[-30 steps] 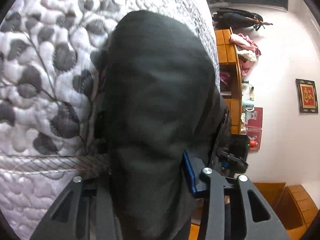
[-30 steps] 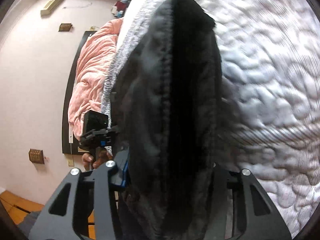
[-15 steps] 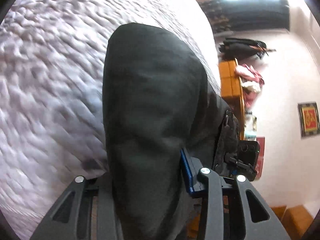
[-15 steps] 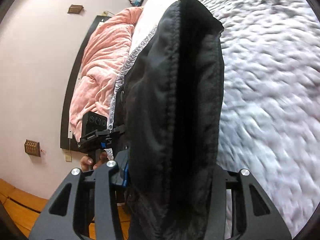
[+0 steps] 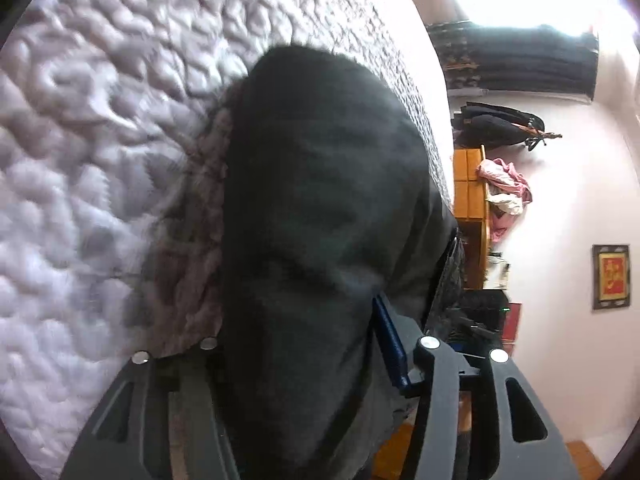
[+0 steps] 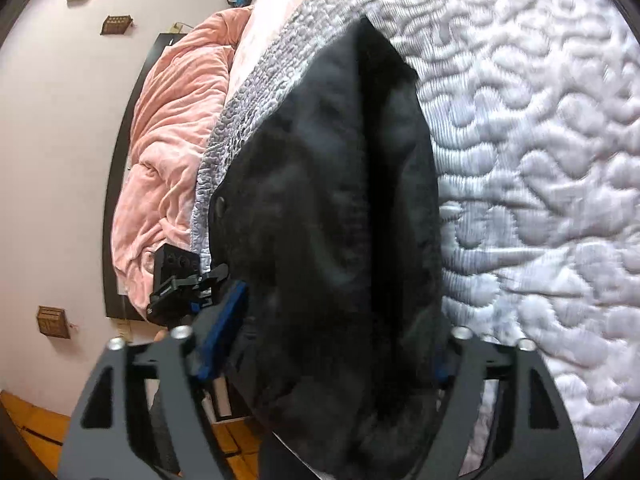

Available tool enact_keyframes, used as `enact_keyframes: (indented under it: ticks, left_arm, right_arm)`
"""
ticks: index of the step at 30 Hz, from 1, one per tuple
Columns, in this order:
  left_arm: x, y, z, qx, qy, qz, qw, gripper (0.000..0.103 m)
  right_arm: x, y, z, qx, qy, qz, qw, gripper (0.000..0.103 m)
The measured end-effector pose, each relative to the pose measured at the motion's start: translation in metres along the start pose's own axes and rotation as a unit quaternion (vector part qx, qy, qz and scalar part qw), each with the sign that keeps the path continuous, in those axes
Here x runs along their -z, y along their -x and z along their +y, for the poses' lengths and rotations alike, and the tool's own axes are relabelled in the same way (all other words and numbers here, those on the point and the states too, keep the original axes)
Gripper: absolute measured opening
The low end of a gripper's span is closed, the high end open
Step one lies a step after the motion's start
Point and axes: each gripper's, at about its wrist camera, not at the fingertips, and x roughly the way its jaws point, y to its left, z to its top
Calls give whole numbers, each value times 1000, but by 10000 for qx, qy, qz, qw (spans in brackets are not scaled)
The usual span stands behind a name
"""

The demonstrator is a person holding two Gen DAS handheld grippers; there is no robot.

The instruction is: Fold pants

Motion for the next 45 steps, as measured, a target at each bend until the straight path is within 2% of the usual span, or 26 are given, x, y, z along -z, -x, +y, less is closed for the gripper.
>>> enact_keyframes:
  ticks: [3, 6, 8, 9, 11, 13, 16, 17, 20, 21, 23, 26, 29, 33, 36, 38, 39, 41, 43, 45]
  left_arm:
    - [2, 28, -10, -337, -171, -383, 9986, 56]
    - [5, 56, -24, -615, -312, -838, 9941, 57]
    - [-2, 67, -42, -832, -493, -1154, 9886, 62]
    - [-8, 65, -52, -872, -550, -1201, 9874, 62]
    - [-24, 56, -75, -950, -692, -1204, 9857, 63]
    - [-37, 40, -92, -1228, -776, -1174, 9824, 63]
    - [-54, 14, -94, -1681, -698, -1009, 9781, 63]
    - [-58, 7, -91, -1838, -634, -948, 9763, 63]
    - [-64, -7, -78, -2071, -497, -867, 9732, 72]
    - [-63, -7, -76, -2086, -494, -859, 9730, 72]
    - [-63, -6, -78, -2092, -488, -901, 9725, 72]
    - [-52, 8, -80, -1912, -473, -1064, 9746, 70]
    - [-19, 33, -88, -1772, -699, -1350, 9724, 71]
    - [43, 46, -92, -2042, -1072, -1445, 9623, 71]
    - [84, 34, -86, -2407, -1238, -1298, 9539, 71]
    - [90, 20, -80, -2595, -1243, -1152, 9508, 71]
    - [91, 15, -75, -2625, -1201, -1114, 9509, 72]
    - [89, 11, -68, -2573, -1085, -1093, 9540, 72]
    - [93, 19, -68, -2397, -981, -1175, 9587, 71]
    - [102, 28, -72, -2244, -1094, -1275, 9599, 73]
  right_arm:
    - [3, 22, 14, 720, 414, -204, 9963, 79]
    - [-1, 55, 39, 1304, 892, -727, 9848, 79]
    - [-7, 69, 53, 1326, 979, -1037, 9809, 79]
    - [-12, 73, 64, 1140, 1038, -1168, 9811, 80]
    - [-21, 67, 79, 881, 1118, -1144, 9832, 80]
    - [-35, 49, 89, 693, 1134, -992, 9862, 80]
    - [-60, 18, 69, 686, 618, -776, 9927, 79]
    - [-65, 10, 58, 810, 424, -737, 9931, 75]
    - [-75, -10, 26, 920, -60, -614, 9938, 68]
    - [-75, -11, 25, 925, -57, -615, 9938, 69]
    - [-72, -6, 34, 875, 88, -623, 9942, 77]
    - [-57, 15, 50, 660, 324, -804, 9941, 79]
    - [-21, 41, 62, 343, 501, -950, 9936, 80]
    - [35, 59, 58, 79, 541, -1009, 9934, 80]
    - [50, 51, 38, 119, 245, -974, 9949, 81]
    - [49, 35, 22, 271, 89, -775, 9966, 76]
    - [48, 30, 17, 427, 56, -747, 9963, 73]
    - [49, 30, 16, 440, -4, -791, 9959, 73]
    - [57, 40, 28, 422, 78, -930, 9947, 77]
    - [70, 49, 43, 351, 310, -1052, 9933, 80]
